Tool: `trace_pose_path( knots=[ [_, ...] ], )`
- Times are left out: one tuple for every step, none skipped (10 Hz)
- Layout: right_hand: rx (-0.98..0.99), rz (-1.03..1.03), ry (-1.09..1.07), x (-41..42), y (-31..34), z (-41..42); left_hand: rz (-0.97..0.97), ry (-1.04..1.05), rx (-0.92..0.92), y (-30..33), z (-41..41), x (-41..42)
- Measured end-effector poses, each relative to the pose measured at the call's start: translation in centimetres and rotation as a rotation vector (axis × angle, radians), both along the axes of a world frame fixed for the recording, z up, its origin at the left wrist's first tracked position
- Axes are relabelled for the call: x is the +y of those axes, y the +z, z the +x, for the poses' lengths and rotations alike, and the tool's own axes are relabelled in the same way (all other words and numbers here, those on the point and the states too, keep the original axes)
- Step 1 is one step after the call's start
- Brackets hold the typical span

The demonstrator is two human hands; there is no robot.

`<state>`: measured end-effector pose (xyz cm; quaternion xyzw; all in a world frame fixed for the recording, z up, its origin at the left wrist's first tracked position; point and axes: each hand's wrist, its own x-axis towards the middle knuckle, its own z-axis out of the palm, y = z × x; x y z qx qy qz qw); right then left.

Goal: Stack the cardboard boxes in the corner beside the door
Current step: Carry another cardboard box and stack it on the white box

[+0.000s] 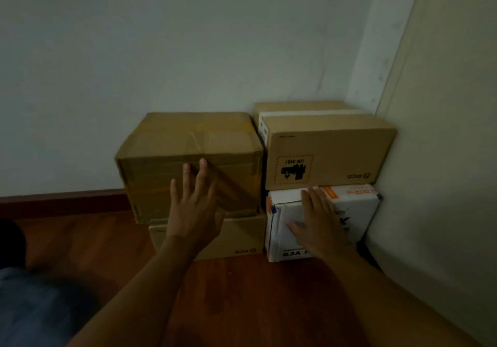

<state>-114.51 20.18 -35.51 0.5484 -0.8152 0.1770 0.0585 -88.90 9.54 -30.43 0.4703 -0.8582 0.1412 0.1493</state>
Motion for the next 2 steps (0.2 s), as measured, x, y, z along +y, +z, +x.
trace_pose_path(
  knots=[
    [-0.081, 0.007, -0.026, 2.4, 3.6, -0.7, 0.04, -0.074, 0.055, 3.3, -1.0, 2.1],
    [-0.014, -0.014, -0.043, 4.7, 8.2, -1.6, 0.017, -0.197, 0.068, 7.6, -2.9, 3.9]
  ],
)
